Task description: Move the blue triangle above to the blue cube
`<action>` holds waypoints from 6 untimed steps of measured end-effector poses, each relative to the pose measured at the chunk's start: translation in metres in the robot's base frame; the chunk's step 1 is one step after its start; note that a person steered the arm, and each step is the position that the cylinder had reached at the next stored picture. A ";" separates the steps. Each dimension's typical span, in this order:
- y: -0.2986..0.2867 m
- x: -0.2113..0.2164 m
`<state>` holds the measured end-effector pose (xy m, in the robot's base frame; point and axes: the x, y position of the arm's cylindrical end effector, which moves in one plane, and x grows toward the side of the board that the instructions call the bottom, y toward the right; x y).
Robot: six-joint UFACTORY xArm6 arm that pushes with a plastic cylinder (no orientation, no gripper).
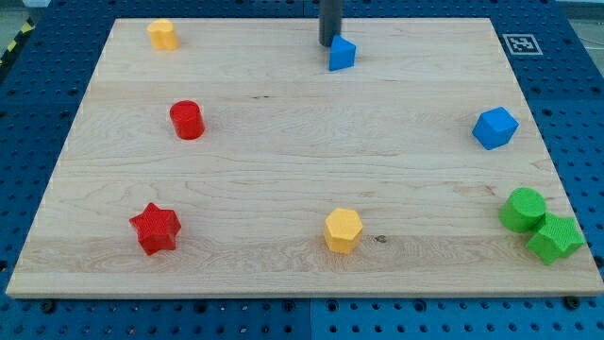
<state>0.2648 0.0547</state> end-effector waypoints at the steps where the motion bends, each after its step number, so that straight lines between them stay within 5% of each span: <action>1: 0.038 0.030; 4: -0.036 -0.016; 6: 0.014 0.057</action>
<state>0.3222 0.0687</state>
